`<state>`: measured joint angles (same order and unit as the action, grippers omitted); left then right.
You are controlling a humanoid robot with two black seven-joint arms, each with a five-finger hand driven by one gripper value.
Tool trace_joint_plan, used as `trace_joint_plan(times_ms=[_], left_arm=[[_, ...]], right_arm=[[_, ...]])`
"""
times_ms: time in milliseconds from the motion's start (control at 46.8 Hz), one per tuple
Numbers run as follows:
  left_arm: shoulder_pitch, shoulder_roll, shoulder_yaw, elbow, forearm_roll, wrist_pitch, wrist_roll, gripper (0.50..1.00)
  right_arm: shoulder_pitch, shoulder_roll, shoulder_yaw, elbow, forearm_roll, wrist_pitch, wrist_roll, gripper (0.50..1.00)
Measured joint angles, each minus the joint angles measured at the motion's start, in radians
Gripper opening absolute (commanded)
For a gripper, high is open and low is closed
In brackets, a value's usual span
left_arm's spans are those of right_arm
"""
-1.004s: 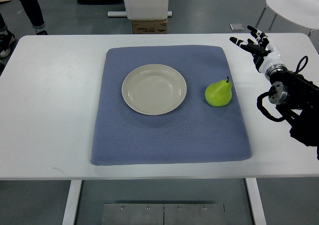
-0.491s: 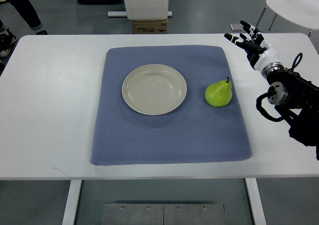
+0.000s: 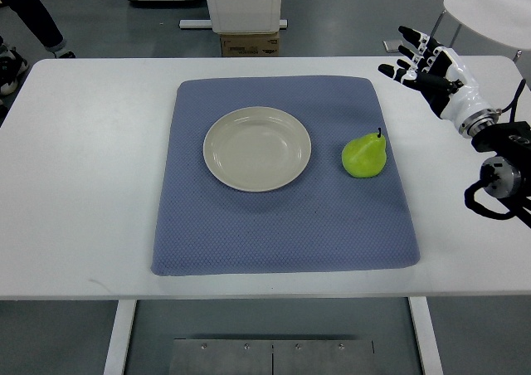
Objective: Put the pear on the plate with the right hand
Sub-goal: 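Move the right hand toward the green pear and open its fingers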
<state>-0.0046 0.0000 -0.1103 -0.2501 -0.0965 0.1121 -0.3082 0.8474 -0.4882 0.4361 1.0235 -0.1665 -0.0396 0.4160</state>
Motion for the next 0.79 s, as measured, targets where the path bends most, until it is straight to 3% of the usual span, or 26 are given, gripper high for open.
trace_joint_plan(times_ms=[235,427,790], left_arm=[[0.0,0.0,0.0,0.0,0.0,0.0,0.0,1.0],[0.0,0.0,0.0,0.0,0.0,0.0,0.0,1.0],[0.0,0.0,0.0,0.0,0.0,0.0,0.0,1.0]], right_arm=[[-0.049,-0.108,-0.078,0.132,-0.117,-0.03,0.064,1.0],[-0.051,-0.141,-0.18,0.139,-0.205,-0.1,0.107,1.0],[-0.037,-0.131,-0.317,0.138,-0.303,-0.206,0.109,1.0]])
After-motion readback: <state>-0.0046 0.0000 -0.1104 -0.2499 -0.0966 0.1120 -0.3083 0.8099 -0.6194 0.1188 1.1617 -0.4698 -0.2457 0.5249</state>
